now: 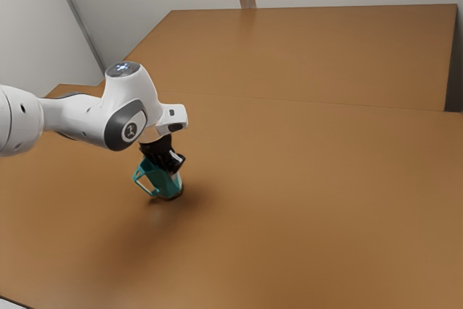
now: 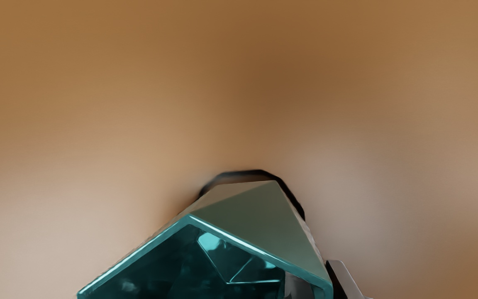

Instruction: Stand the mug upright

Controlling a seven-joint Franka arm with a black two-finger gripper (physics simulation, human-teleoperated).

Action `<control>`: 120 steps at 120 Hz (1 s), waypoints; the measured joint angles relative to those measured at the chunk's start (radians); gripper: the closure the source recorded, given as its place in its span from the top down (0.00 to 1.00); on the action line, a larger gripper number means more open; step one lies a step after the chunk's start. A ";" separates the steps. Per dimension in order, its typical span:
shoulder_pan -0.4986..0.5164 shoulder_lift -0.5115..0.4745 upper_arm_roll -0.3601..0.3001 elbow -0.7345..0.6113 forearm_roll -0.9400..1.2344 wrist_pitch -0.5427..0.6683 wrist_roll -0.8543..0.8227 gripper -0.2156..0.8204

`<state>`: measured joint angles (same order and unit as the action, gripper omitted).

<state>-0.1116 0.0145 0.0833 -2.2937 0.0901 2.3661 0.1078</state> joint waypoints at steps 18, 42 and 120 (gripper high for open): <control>-0.001 0.000 -0.002 0.001 -0.003 0.000 -0.001 0.26; -0.005 0.000 -0.001 0.002 -0.001 -0.001 -0.001 0.39; -0.009 -0.040 -0.002 0.046 0.002 -0.013 -0.001 0.64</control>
<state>-0.1204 -0.0252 0.0813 -2.2477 0.0919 2.3534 0.1067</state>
